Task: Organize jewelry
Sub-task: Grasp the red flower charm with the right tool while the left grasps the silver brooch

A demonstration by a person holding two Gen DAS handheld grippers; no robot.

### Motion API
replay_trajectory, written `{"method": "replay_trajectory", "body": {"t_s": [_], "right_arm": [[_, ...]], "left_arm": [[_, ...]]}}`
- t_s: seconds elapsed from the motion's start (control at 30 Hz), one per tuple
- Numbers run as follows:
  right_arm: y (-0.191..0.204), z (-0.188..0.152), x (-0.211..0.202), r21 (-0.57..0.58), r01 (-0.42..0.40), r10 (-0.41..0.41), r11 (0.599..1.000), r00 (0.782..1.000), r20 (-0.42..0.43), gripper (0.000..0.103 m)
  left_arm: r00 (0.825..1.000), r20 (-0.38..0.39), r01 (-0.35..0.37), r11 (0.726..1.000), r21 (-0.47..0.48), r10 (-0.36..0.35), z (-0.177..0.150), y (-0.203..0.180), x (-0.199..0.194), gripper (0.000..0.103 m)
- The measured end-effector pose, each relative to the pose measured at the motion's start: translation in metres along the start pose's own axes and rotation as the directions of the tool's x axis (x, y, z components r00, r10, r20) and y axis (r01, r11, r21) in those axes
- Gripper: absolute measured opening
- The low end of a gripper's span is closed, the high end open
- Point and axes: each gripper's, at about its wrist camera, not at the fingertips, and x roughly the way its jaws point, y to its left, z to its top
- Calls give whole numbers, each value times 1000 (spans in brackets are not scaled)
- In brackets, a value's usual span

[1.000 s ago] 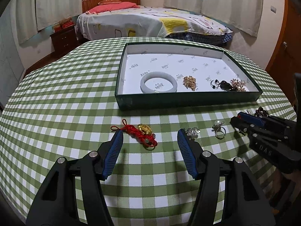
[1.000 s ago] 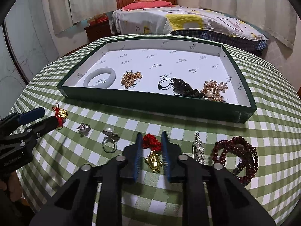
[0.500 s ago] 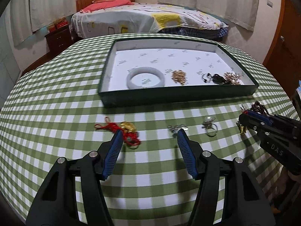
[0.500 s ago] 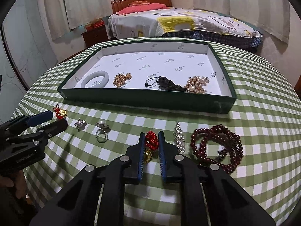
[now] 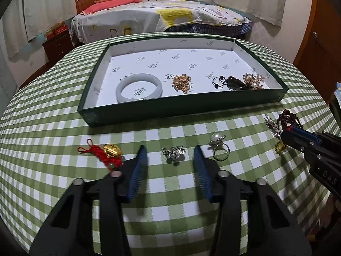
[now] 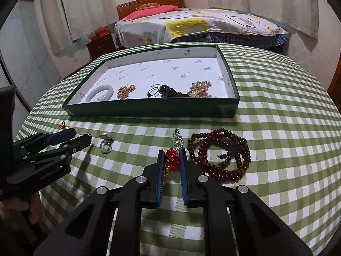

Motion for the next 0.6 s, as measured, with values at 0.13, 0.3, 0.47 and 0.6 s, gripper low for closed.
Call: {"method": "replay_trajectory", "body": {"t_s": [0.13,0.3,0.47,0.6], "right_arm": [[-3,0,0,11,-7,7,1000,1000,-1,15],[-5,-1,2,16,-5,5,1000,1000,-5,15],[-5,-2,3,18,0,0,1000,1000,-9,15],[-5,-2,3,17,2,-2,1000,1000,-9,15]], "left_arm": [[1000,-7,0,1000,11,0,1,-4,4,34],[1000,-4,3,1000,21,-3,0,-4,6,25],[1000,5,5,999,39,-5,-1,-5,5,21],[1000,13,7,999,43,-8,-1,-5,4,19]]}}
